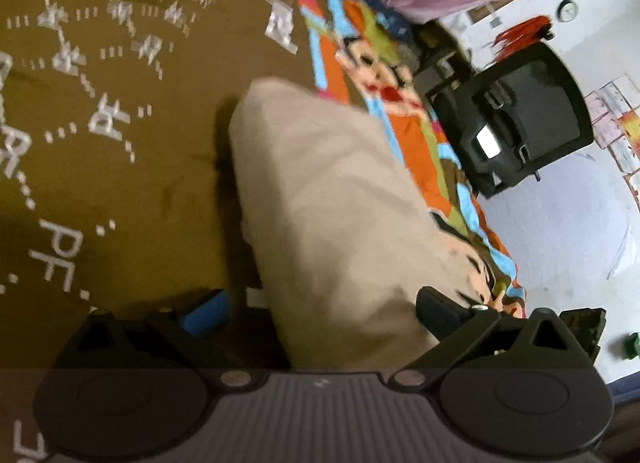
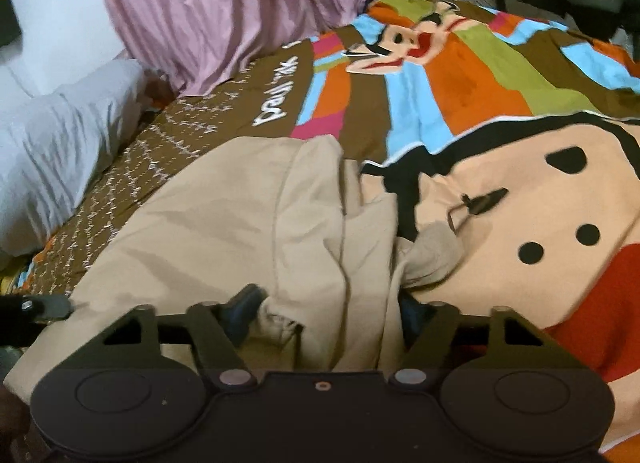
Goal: Fold large clothes
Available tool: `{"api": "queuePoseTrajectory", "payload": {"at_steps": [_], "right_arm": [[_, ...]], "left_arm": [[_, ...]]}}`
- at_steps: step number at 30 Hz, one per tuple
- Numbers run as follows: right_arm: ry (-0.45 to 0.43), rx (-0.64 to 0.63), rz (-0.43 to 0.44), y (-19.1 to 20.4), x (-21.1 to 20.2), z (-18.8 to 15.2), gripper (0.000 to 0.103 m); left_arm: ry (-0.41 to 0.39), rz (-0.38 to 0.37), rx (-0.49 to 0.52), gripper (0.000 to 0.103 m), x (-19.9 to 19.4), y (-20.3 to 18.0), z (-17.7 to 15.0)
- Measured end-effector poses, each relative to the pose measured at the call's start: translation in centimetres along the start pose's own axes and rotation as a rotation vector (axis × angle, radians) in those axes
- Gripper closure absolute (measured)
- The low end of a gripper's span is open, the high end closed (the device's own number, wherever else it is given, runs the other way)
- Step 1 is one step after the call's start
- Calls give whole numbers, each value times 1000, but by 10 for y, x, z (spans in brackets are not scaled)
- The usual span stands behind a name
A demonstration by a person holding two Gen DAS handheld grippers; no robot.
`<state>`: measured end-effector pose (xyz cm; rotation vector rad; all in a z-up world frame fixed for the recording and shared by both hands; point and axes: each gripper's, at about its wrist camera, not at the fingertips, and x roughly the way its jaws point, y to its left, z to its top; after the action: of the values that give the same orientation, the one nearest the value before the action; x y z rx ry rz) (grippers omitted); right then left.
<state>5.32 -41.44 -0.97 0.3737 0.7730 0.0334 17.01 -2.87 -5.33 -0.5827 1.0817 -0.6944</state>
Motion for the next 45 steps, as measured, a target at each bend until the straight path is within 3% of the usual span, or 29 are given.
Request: {"api": "queuePoseTrajectory", "payload": {"at_steps": [4, 6, 7, 9, 12, 14, 19, 21, 23, 26, 31, 37, 42, 45], "right_arm": [[23, 59, 47, -10, 4, 2, 38], [26, 90, 68, -14, 5, 3, 38], [23, 88, 70, -13, 5, 3, 40], [14, 65, 60, -9, 3, 3, 54], [-1, 73, 84, -11, -3, 4, 71], [-9, 96, 124, -13, -8, 5, 76], [-65, 186, 238, -10, -28, 17, 80], [-94, 134, 264, 11, -38, 28, 80], [-111, 20, 228, 38, -46, 39, 80], [-143, -25, 259, 60, -49, 51, 80], [-178, -46, 318, 102, -24, 73, 80], [-150, -19, 353, 154, 58, 88, 80], [-91, -64, 285, 181, 138, 82, 79], [-54, -140, 194, 183, 167, 66, 74]], "left_arm": [[65, -14, -3, 3, 19, 2, 10], [97, -15, 34, 14, 25, -9, 13], [97, 12, 52, 15, 26, -17, 14], [103, 80, 109, 22, 28, -34, 14], [79, 153, 204, 32, 22, -60, 13], [60, 175, 259, 39, 16, -77, 13], [9, 190, 382, 49, 3, -117, 20], [-22, 198, 419, 49, -9, -126, 24], [-50, 207, 440, 50, -21, -132, 28], [-93, 230, 460, 50, -44, -135, 39], [-141, 334, 484, 50, -76, -122, 73], [-124, 462, 493, 49, -77, -72, 123], [-74, 564, 473, 43, -38, -14, 131], [-122, 557, 436, 37, -39, 8, 119]]}}
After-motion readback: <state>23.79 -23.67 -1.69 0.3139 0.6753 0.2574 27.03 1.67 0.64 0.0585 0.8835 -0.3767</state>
